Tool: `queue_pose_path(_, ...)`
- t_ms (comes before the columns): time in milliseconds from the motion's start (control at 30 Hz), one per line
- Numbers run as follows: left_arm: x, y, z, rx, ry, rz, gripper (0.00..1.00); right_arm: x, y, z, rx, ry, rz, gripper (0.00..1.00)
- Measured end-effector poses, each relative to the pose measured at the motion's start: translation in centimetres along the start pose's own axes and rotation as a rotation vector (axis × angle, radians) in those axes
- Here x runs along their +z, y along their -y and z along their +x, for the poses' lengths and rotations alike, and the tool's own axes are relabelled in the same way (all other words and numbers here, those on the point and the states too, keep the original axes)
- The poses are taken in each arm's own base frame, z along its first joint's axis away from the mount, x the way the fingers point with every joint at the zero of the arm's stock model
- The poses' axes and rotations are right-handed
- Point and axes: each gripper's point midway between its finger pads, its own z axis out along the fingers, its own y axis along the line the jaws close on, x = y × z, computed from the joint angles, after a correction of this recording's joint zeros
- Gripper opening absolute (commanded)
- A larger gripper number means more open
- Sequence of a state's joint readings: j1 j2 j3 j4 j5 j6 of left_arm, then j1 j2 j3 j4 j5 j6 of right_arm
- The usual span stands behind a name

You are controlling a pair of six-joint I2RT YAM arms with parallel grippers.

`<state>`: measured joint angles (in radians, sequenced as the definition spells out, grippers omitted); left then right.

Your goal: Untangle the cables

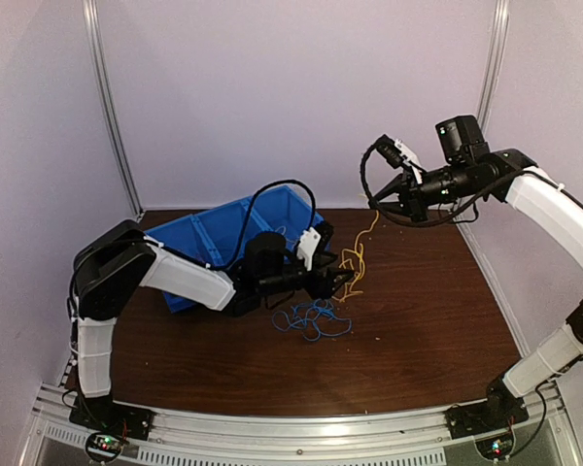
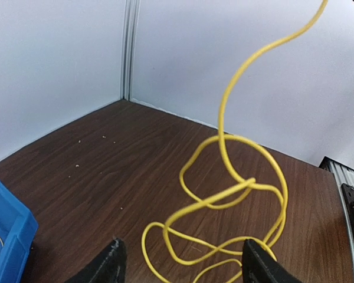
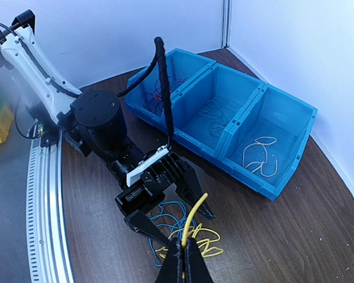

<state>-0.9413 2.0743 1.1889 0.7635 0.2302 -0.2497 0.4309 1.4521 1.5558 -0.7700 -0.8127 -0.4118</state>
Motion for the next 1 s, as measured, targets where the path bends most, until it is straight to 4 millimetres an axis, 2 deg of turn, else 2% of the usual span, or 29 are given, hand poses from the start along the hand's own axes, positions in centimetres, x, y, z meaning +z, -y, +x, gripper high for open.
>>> queue_pose_path(267, 1.7, -0.5, -1.7, -0.027, 0.064, 0.037, 0.25, 0.0, 0.0, 0.2, 0.004, -0.005, -0.001, 0.00)
queue_pose_path(467, 1.9, -1.6, 0.3, -0.071, 0.035, 0.042, 0.04, -0.2, 0.1, -0.1, 0.000, -0.003, 0.009, 0.00)
queue_pose_path(600, 1.3, -1.5, 1.8, -0.099, 0.013, 0.055, 0.00, -1.9, 1.2, -2.4, -0.019, 0.043, 0.067, 0.00)
queue_pose_path(800, -0.6, -1.1, 6.3, -0.169, -0.068, 0.063, 0.00, -7.1, 4.2, -7.3, -0.083, 0.177, 0.257, 0.00)
queue_pose_path(867, -1.0, -1.0, 7.3, -0.185, -0.089, 0.060, 0.00, -8.9, 4.2, -9.0, -0.114, 0.220, 0.304, 0.00)
queue_pose_path(1000, -1.4, -1.0, 8.0, -0.199, -0.103, 0.059, 0.00, -11.2, 3.5, -11.6, -0.165, 0.287, 0.351, 0.00)
